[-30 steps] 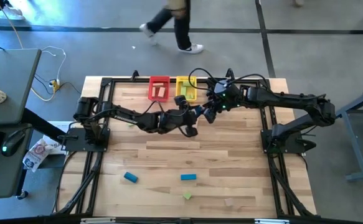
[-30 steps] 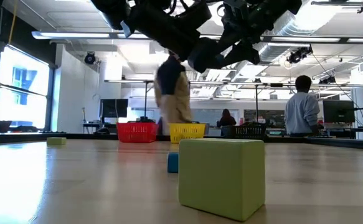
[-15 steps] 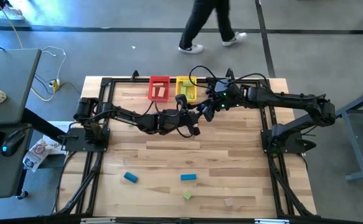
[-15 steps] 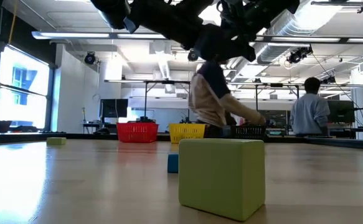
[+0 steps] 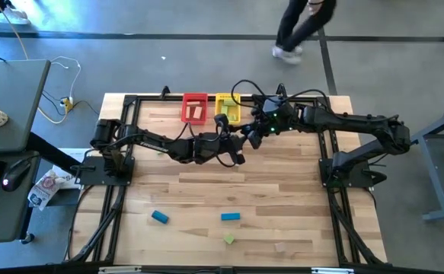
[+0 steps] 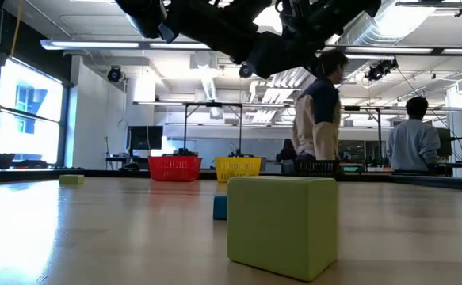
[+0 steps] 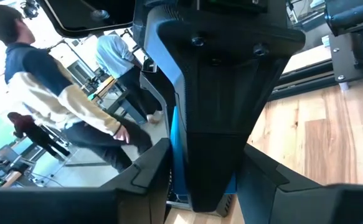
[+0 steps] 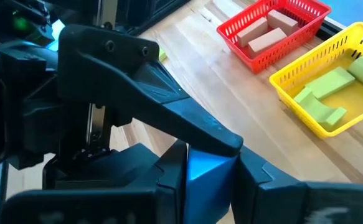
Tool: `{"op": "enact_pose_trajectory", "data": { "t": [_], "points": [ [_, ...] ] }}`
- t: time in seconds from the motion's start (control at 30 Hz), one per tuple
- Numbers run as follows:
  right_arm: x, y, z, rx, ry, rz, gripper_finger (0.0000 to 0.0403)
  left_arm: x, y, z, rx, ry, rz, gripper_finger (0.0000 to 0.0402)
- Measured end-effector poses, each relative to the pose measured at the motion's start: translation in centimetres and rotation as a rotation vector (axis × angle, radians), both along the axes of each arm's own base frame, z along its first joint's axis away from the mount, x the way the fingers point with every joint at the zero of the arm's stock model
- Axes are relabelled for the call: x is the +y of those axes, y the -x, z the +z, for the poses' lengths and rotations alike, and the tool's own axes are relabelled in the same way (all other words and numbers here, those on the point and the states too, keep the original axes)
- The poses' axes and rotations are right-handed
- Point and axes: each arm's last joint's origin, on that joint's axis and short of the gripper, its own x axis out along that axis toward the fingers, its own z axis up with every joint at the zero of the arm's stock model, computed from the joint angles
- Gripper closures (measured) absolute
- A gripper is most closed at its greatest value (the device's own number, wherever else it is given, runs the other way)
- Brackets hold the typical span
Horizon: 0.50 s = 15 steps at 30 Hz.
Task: Sort & place blocks by color
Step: Put the blue block into the black basket
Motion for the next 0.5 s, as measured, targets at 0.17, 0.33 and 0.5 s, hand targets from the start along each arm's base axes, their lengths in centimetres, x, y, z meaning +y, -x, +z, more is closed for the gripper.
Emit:
{"op": "enact_pose_trajectory", "data": {
  "t": [0.17, 0.33, 0.5],
  "points": [
    [0.0, 0.1, -0.1, 0.014, 0.030, 0.017, 0.0343, 0.0, 0.0, 0.0, 0.003, -0.001, -0.008, 0.0253],
    [-0.4, 0.4, -0.6, 0.074, 0.056, -0.011, 0.0343, -0.1, 0.0, -0.1, 0.010, 0.018, -0.003, 0.0229],
    [-0.9, 1.4, -1.4, 0.208, 0.104, -0.076, 0.0343, 0.2, 0.3, -0.6, 0.065, 0.002, 0.134, 0.0206]
  ]
}}
